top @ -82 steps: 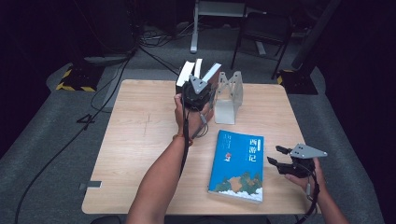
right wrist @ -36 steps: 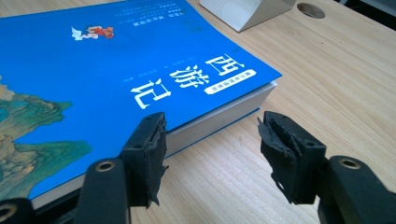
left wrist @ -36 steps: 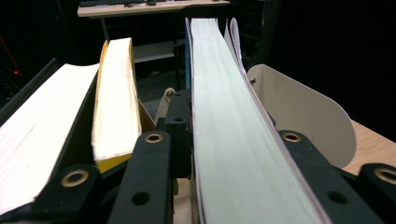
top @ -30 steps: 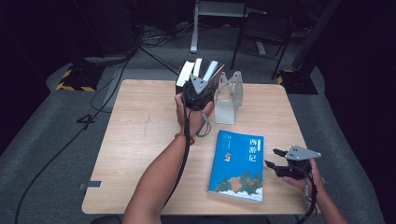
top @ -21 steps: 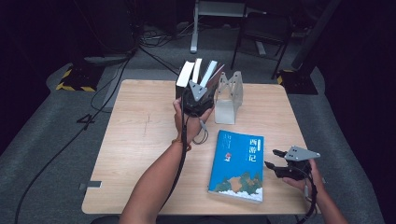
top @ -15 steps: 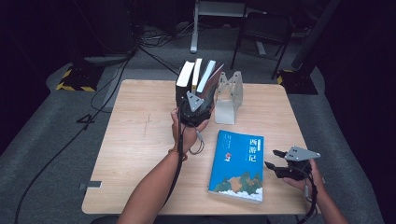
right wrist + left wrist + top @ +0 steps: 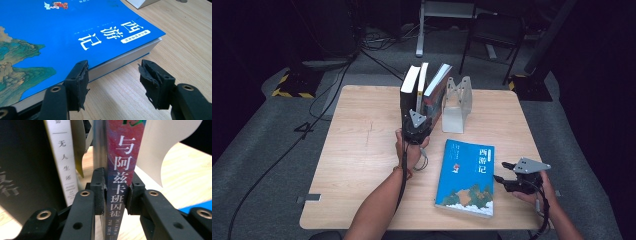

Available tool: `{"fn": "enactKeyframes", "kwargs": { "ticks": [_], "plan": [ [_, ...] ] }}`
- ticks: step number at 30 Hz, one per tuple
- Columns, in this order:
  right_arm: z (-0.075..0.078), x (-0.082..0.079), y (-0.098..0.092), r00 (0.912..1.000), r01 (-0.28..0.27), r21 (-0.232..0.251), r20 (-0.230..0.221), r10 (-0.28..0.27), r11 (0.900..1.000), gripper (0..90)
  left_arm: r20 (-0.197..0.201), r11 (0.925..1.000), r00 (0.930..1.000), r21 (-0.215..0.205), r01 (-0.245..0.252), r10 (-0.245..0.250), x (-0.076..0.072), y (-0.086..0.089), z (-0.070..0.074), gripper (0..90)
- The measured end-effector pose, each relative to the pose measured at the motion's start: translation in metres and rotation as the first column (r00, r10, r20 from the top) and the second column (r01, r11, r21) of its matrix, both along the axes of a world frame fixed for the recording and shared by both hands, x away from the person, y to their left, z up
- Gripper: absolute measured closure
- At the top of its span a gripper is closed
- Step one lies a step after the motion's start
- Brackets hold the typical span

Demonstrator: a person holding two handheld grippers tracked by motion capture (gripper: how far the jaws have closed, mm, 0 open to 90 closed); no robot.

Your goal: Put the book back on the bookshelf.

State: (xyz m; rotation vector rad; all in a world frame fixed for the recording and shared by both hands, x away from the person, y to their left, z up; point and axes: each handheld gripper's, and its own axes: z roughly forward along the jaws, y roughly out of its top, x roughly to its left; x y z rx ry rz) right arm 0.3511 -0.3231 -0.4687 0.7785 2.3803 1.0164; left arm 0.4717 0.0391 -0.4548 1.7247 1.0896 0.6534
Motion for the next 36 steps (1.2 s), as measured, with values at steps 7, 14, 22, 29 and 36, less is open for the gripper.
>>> {"fn": "enactKeyframes", "kwargs": {
  "ticks": [7,14,22,29,36],
  "plan": [
    [-0.001,0.000,-0.003,1.0000,0.005,-0.003,-0.001,-0.005,1.000,40.8,-0.017,0.9998,0.9997,-0.009,-0.015,0.015,0.013,-0.018,0.002,72.0],
    [0.000,0.000,-0.004,1.0000,0.007,-0.003,0.003,-0.007,1.000,40.8,-0.028,0.9995,0.9993,-0.016,-0.026,0.026,0.023,-0.023,0.003,69.9],
    [-0.001,0.000,-0.006,0.9999,0.014,-0.002,-0.002,-0.014,1.000,40.6,-0.012,0.9999,0.9999,-0.006,-0.011,0.011,0.019,-0.018,0.005,63.5],
    [-0.001,-0.001,-0.006,0.9999,0.016,-0.005,-0.001,-0.016,1.000,40.7,0.010,0.9989,0.9999,0.046,0.003,-0.004,0.011,-0.012,0.008,57.9],
    [-0.002,0.000,-0.003,0.9999,0.013,-0.014,-0.007,-0.013,1.000,40.5,0.011,0.9962,0.9991,0.077,0.040,-0.041,0.006,-0.003,0.007,59.5]
  ]
}}
